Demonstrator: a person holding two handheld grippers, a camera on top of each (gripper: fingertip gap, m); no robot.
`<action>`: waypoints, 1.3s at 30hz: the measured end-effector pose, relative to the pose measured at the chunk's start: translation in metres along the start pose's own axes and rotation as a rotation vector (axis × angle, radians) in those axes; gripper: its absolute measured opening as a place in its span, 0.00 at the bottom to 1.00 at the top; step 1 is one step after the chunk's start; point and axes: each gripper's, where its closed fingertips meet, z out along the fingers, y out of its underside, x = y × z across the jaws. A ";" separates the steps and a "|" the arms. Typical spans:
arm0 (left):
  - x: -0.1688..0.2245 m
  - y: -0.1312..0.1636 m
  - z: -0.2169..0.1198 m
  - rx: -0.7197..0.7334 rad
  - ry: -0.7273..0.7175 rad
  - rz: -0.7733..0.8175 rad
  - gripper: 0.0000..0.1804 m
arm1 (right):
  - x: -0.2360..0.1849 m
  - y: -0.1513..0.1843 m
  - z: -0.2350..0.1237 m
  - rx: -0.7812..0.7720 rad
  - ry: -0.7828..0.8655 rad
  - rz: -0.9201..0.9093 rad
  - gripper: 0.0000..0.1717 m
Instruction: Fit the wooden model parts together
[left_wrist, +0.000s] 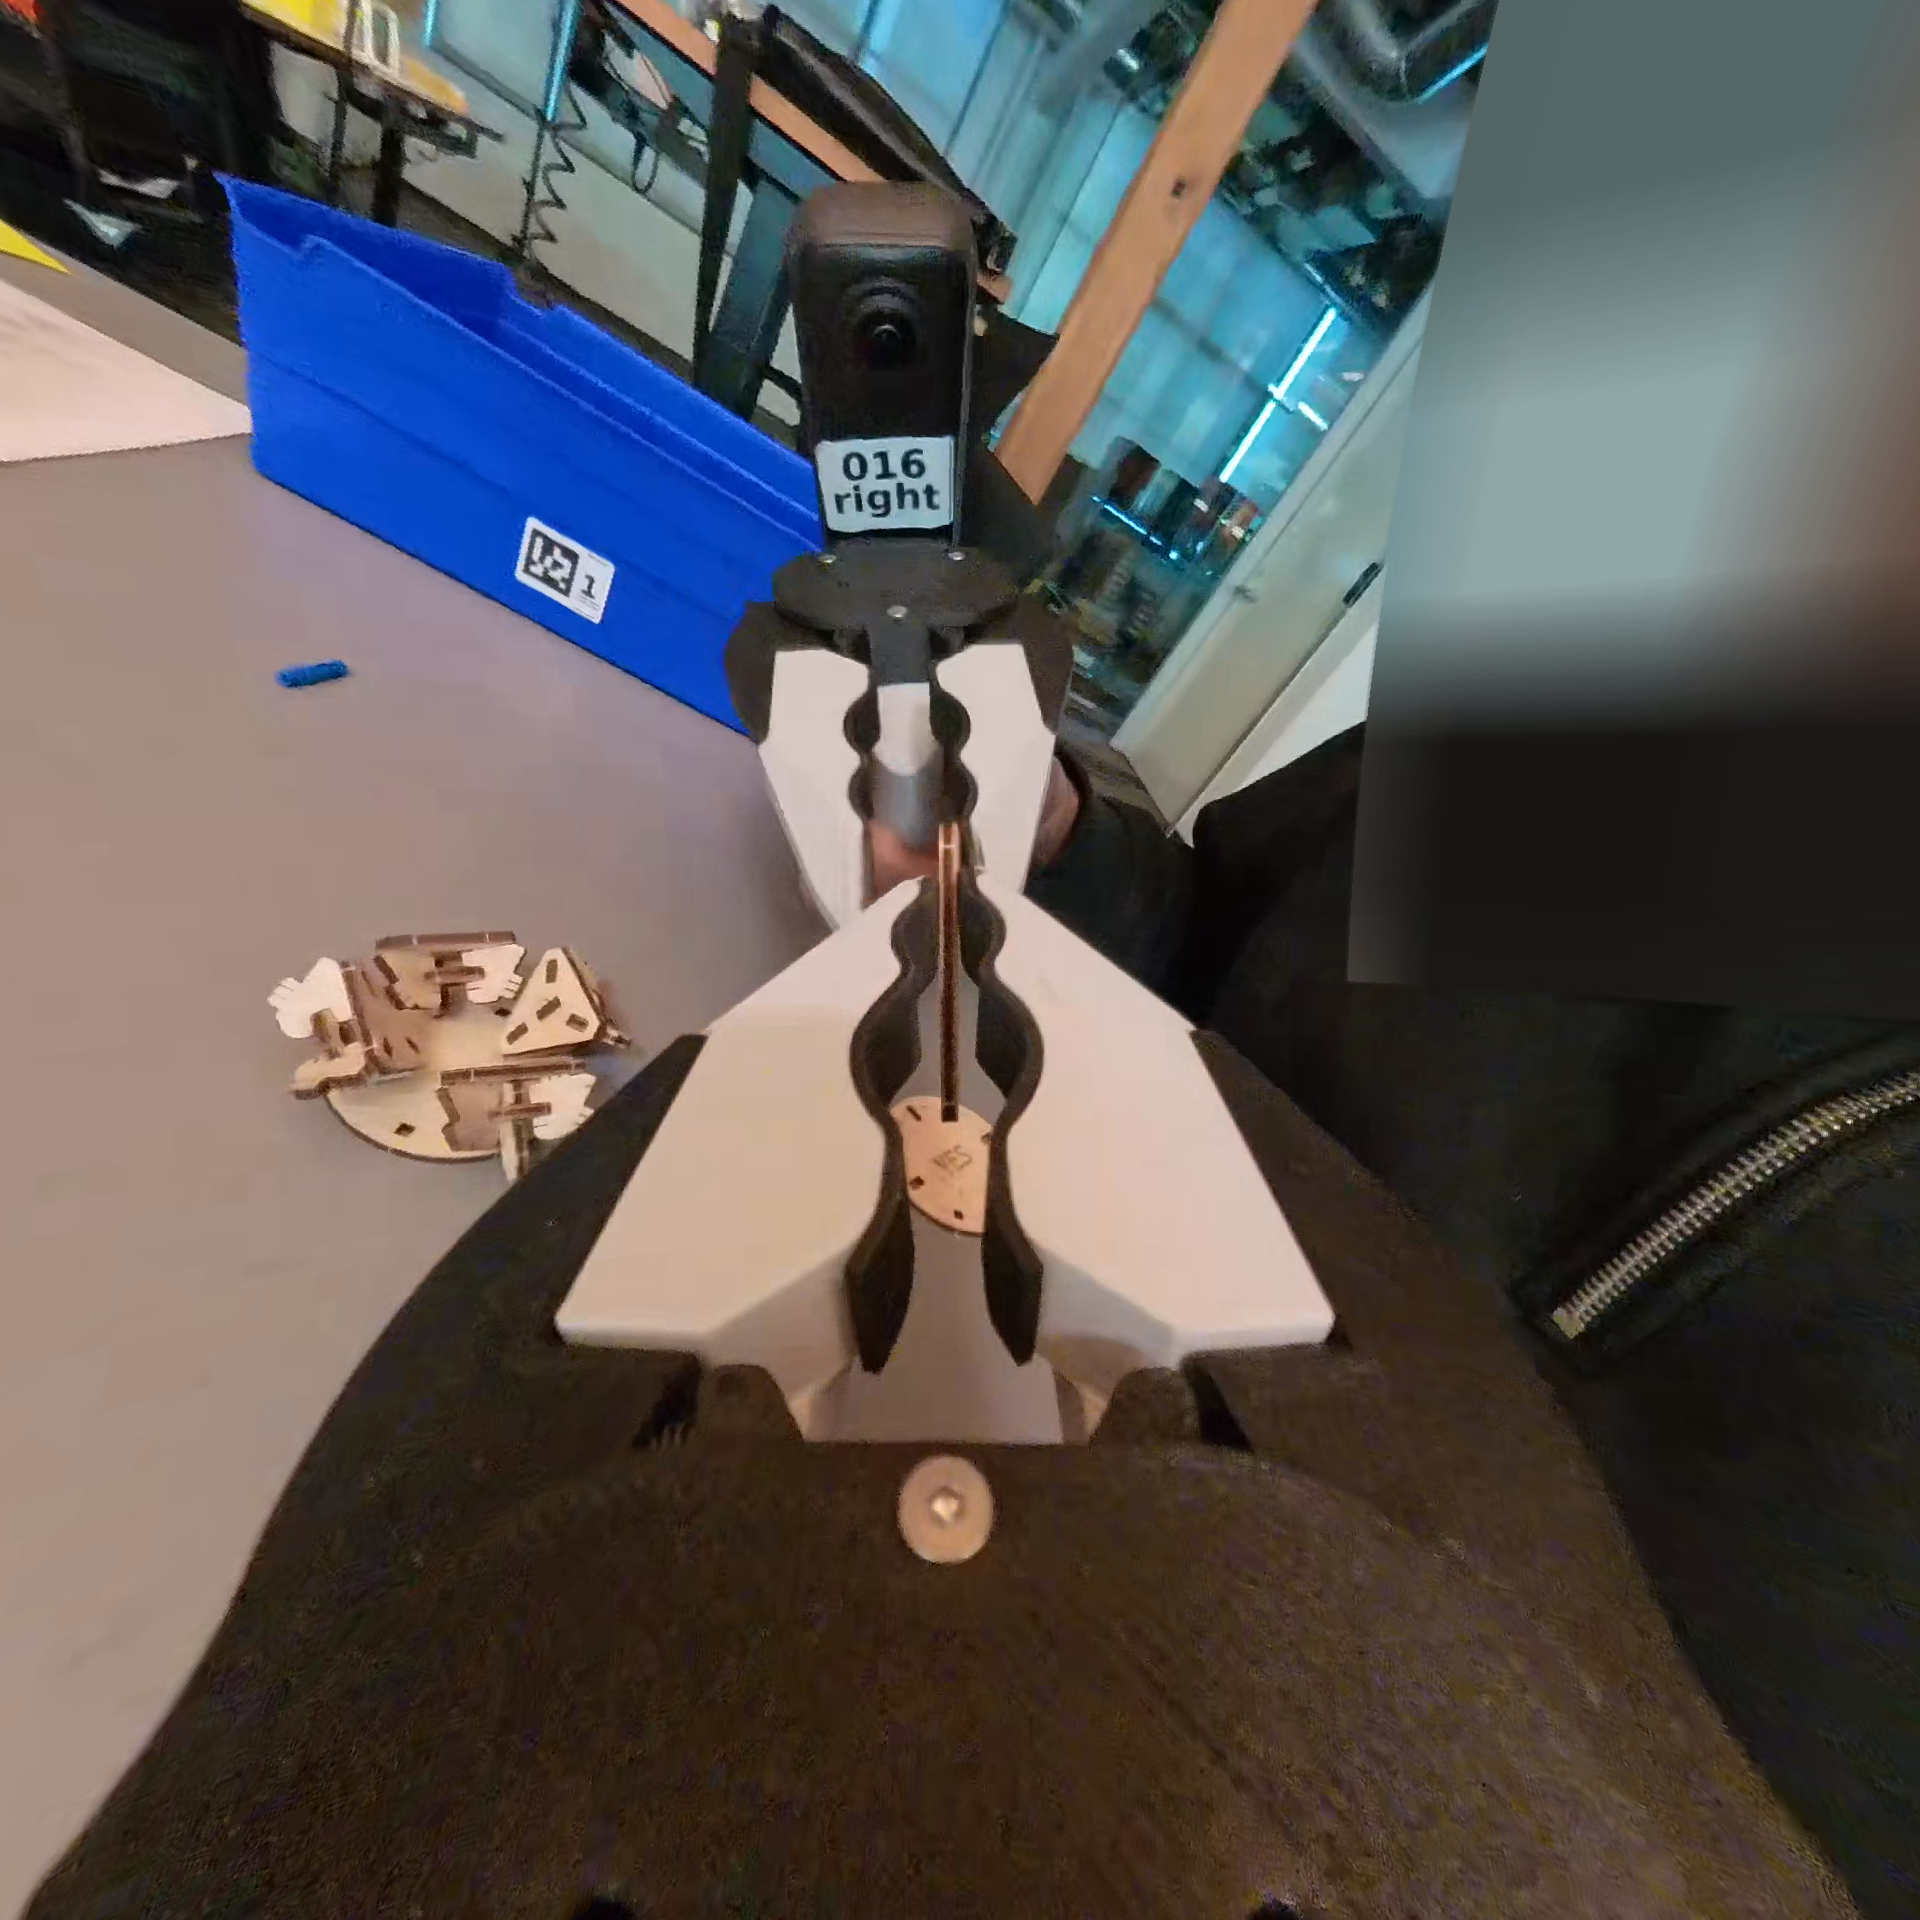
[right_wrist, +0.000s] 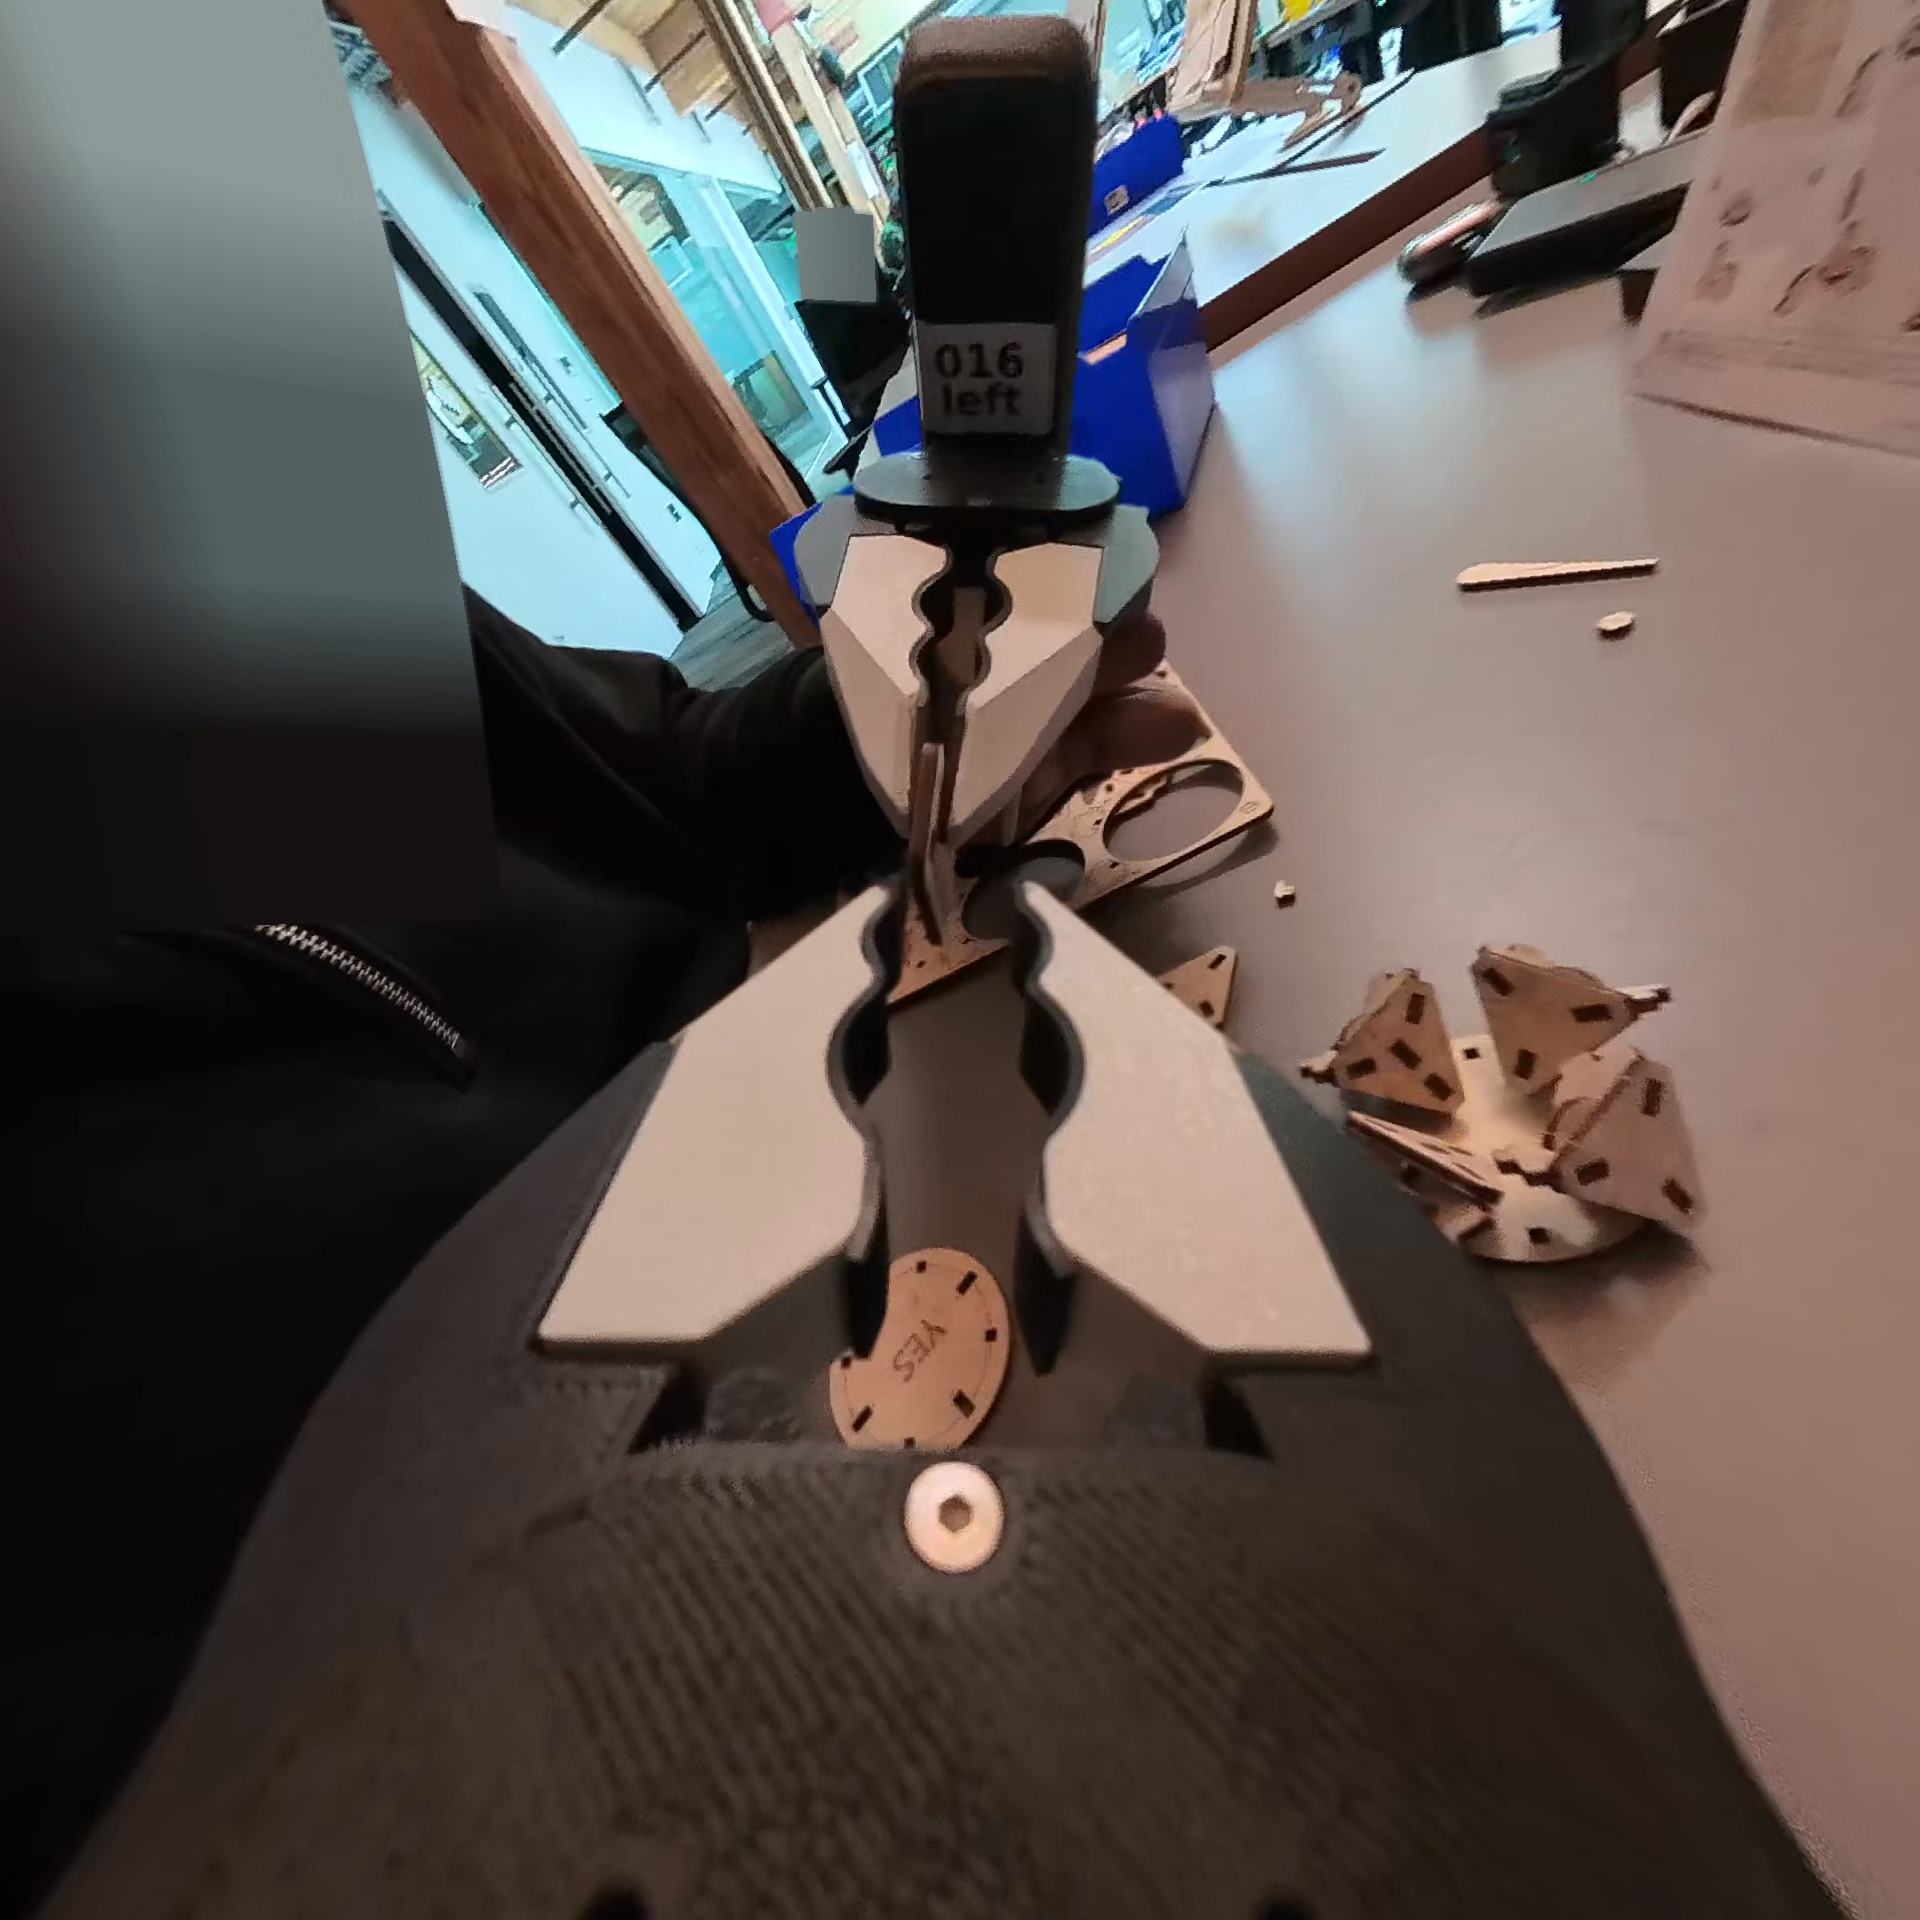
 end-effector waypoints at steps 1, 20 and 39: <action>0.001 0.001 0.001 -0.004 0.007 -0.005 0.00 | -0.002 0.001 0.001 -0.006 -0.011 -0.002 0.08; -0.100 0.048 -0.085 -0.506 -0.666 0.170 0.14 | 0.031 0.066 -0.030 -0.298 0.036 0.394 0.00; -0.100 0.080 -0.077 -0.677 -0.658 0.179 0.00 | 0.060 0.065 -0.061 -0.242 0.178 0.391 0.10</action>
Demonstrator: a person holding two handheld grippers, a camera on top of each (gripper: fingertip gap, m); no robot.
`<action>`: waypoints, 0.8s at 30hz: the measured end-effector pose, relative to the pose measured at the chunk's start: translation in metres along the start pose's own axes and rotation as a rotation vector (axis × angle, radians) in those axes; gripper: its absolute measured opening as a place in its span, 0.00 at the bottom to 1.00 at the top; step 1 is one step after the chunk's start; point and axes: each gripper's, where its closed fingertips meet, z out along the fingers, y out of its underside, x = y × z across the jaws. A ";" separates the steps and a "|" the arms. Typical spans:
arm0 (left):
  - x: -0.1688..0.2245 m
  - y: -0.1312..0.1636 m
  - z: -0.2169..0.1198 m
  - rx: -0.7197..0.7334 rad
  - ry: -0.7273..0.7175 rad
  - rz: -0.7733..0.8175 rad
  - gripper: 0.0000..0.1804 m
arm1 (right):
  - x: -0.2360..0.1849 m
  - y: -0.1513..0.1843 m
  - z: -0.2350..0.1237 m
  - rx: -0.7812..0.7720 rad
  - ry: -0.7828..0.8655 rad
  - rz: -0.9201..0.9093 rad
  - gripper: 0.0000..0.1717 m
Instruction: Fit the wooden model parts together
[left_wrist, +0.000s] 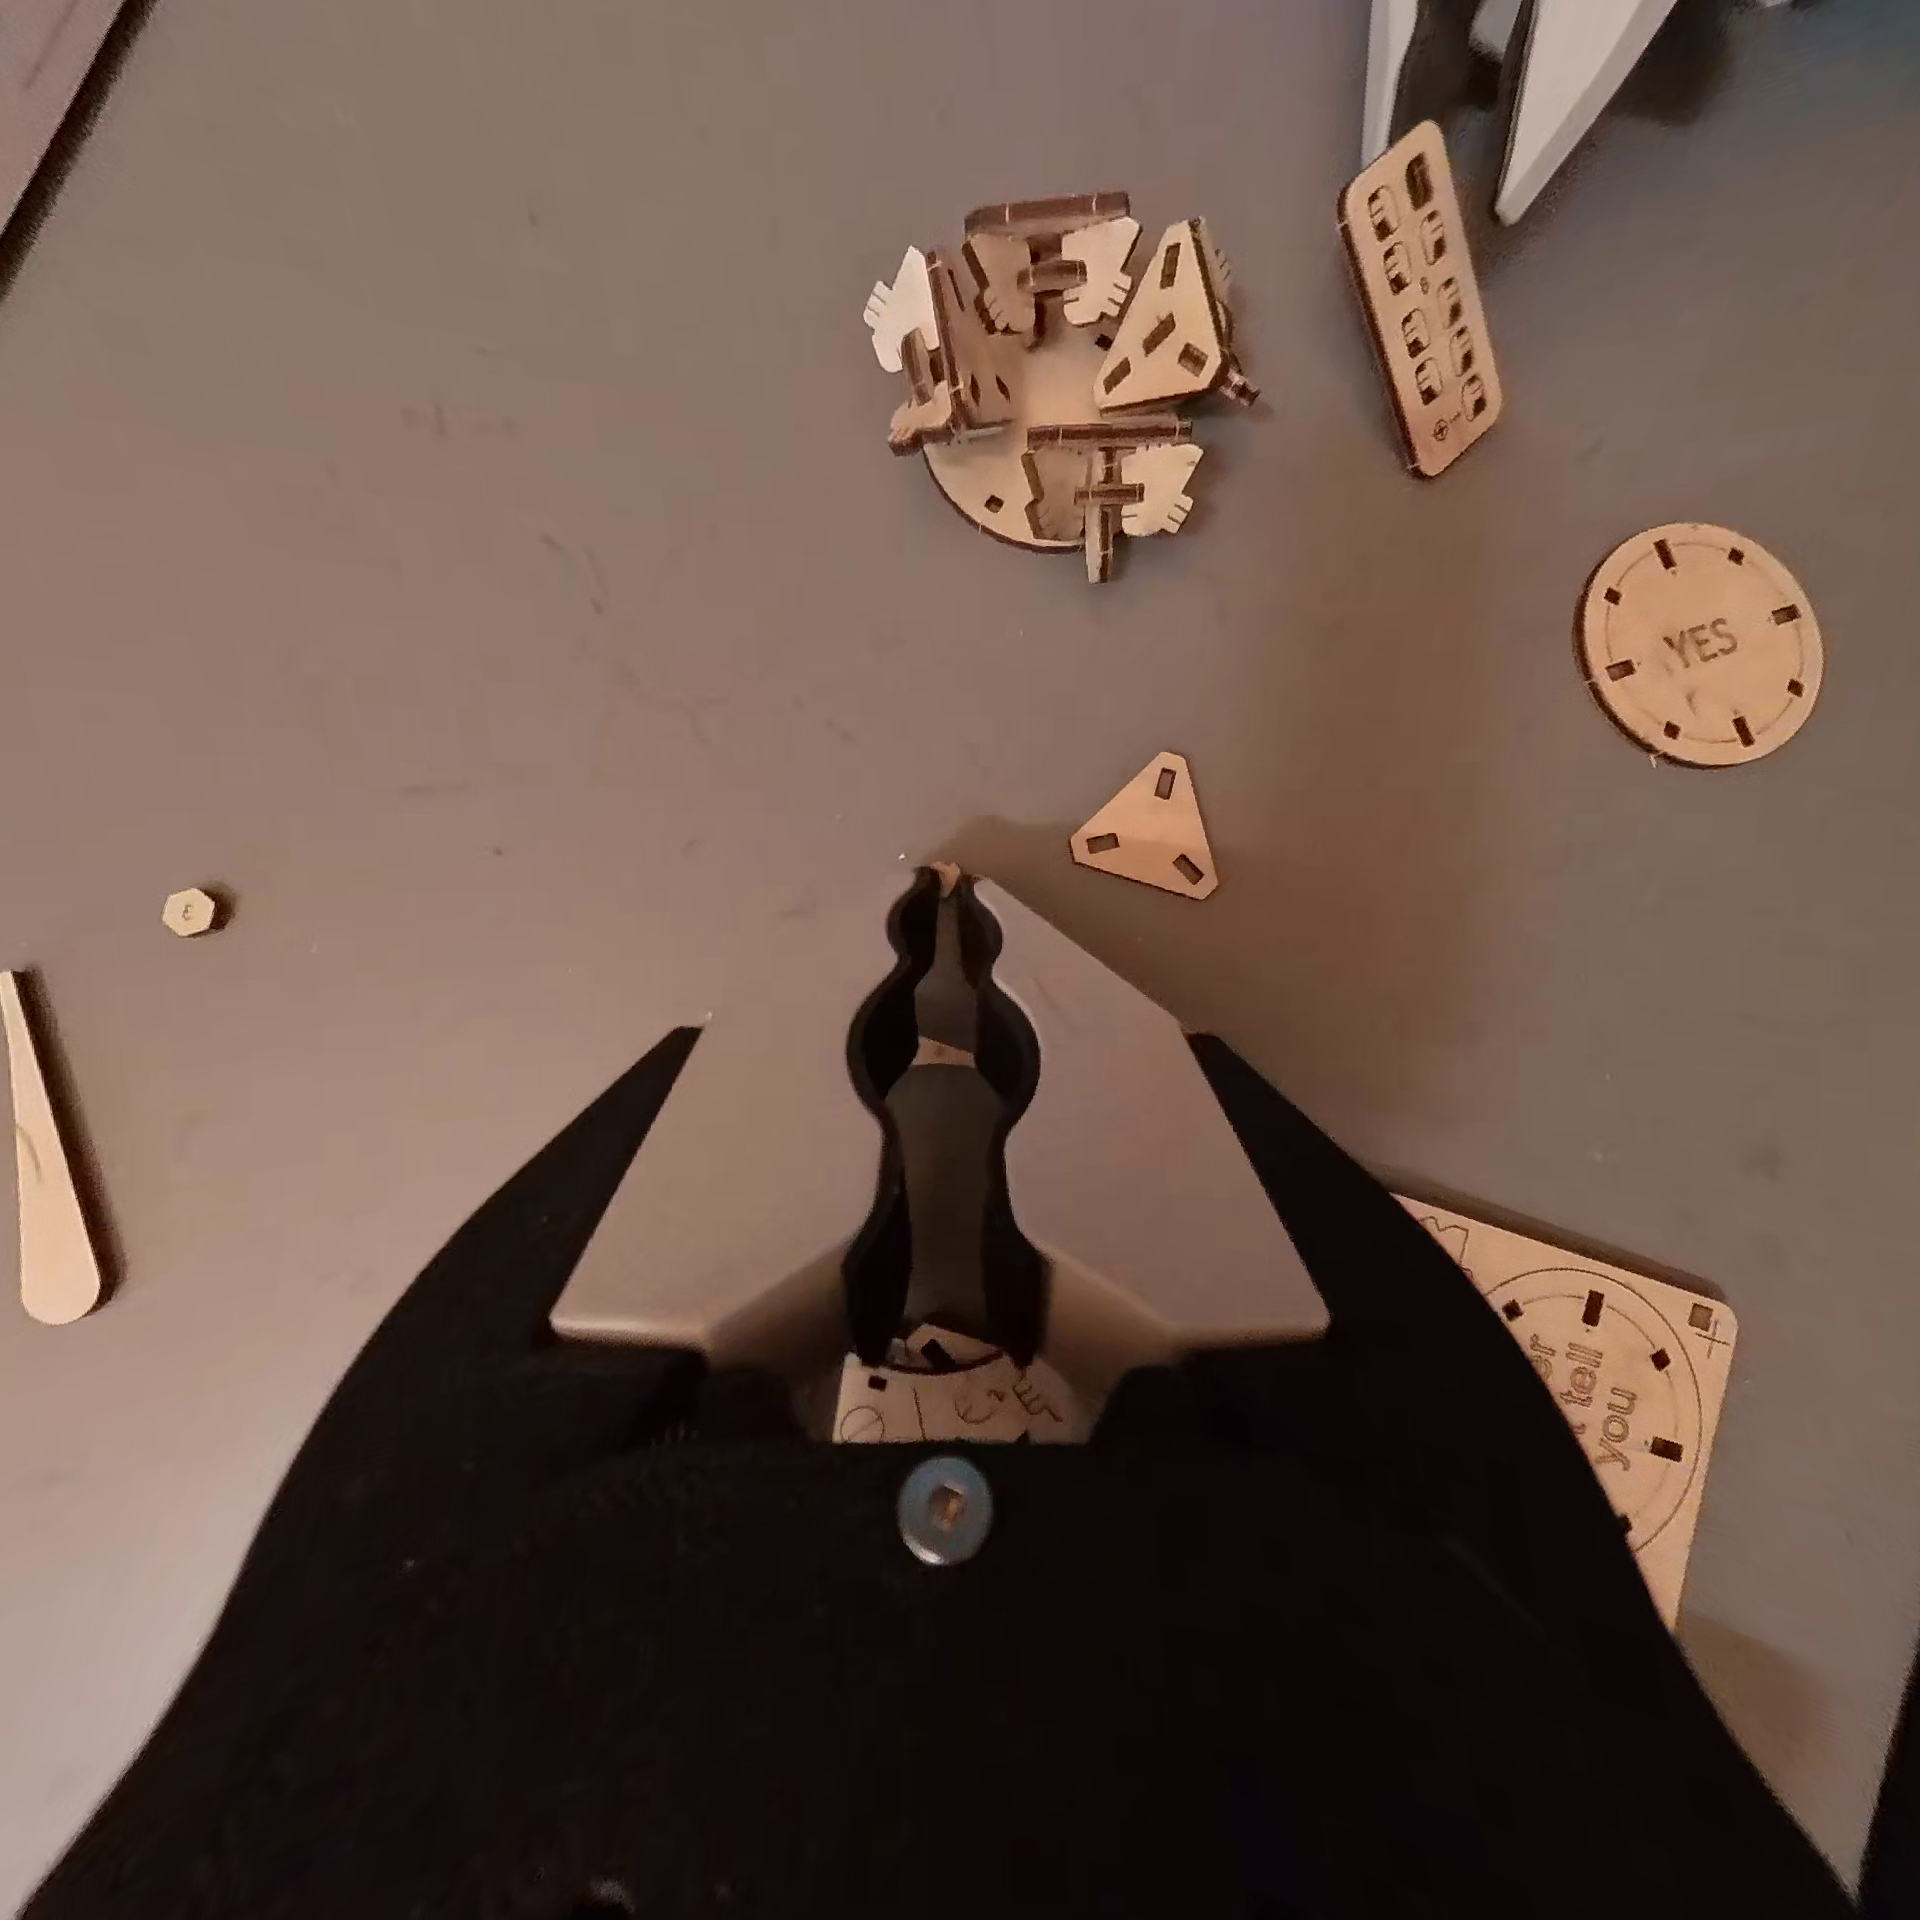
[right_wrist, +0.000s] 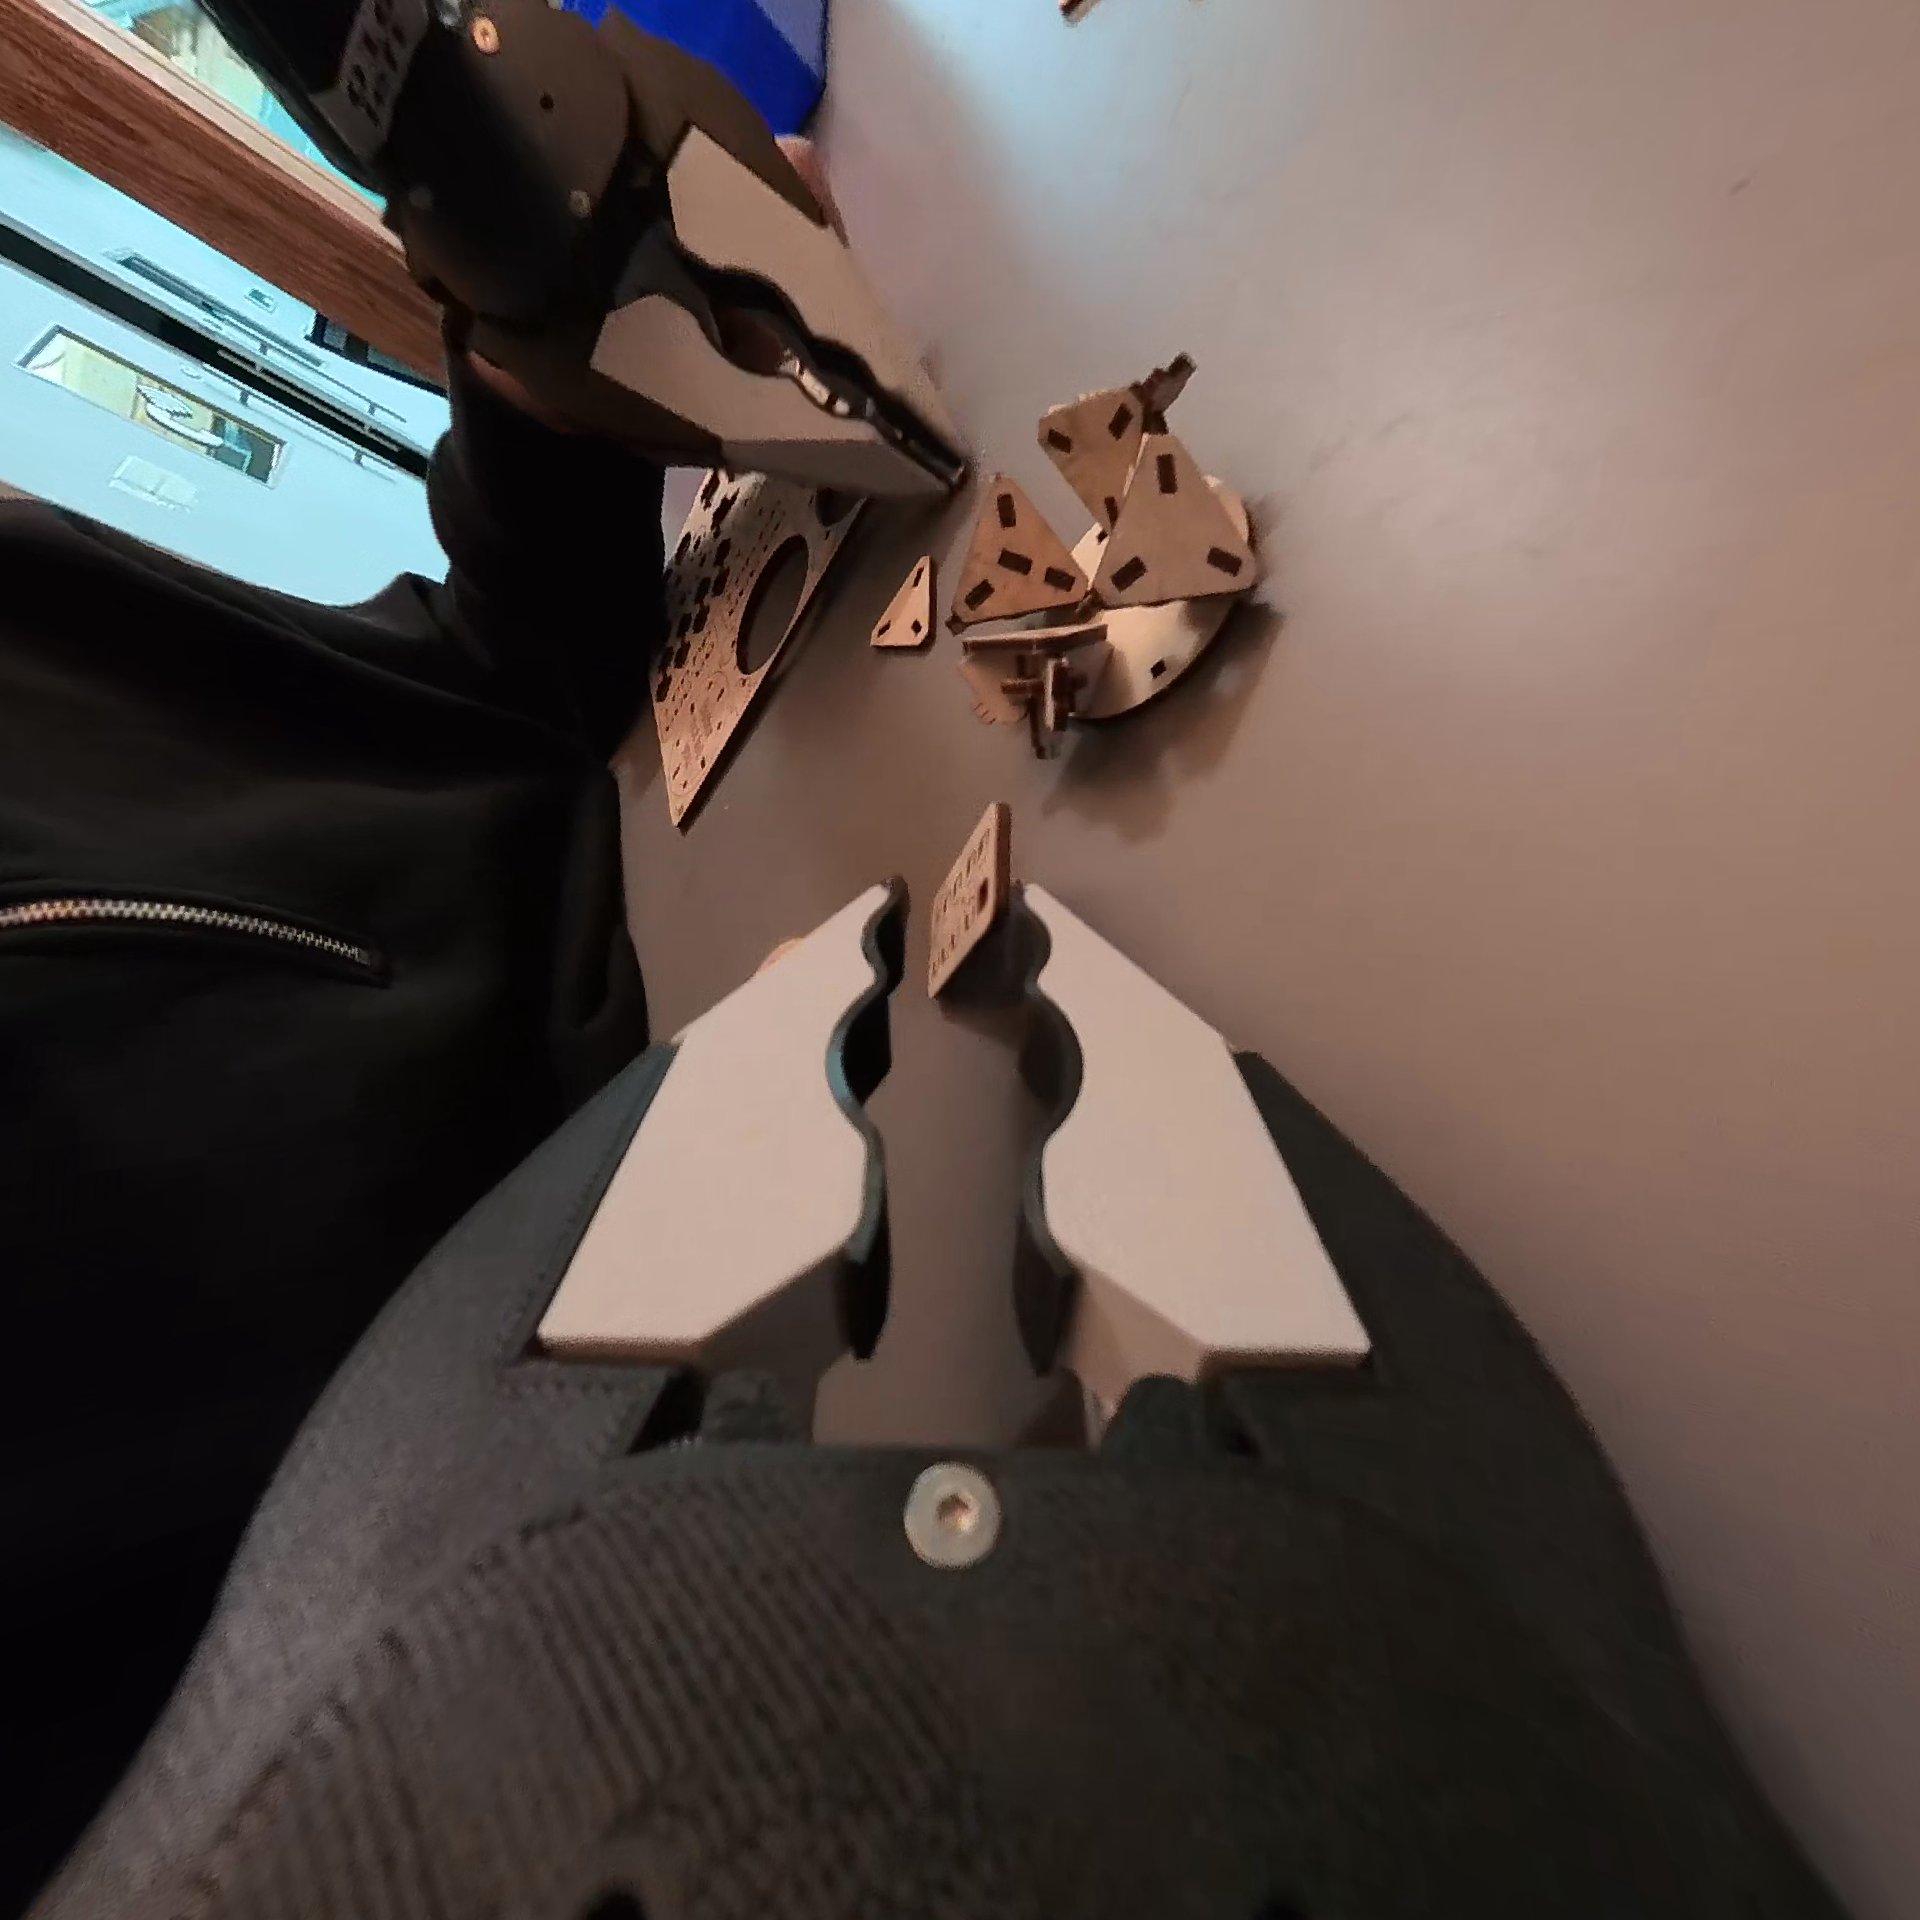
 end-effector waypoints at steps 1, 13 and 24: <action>0.000 0.000 0.000 0.000 0.000 -0.001 0.00 | 0.000 -0.003 -0.002 0.017 0.004 -0.005 0.11; 0.003 -0.014 -0.006 0.080 0.036 -0.042 0.00 | 0.003 -0.024 -0.015 0.139 0.068 -0.070 0.13; 0.002 -0.049 -0.026 0.304 0.079 -0.133 0.00 | -0.002 -0.032 -0.013 0.167 0.135 -0.180 0.12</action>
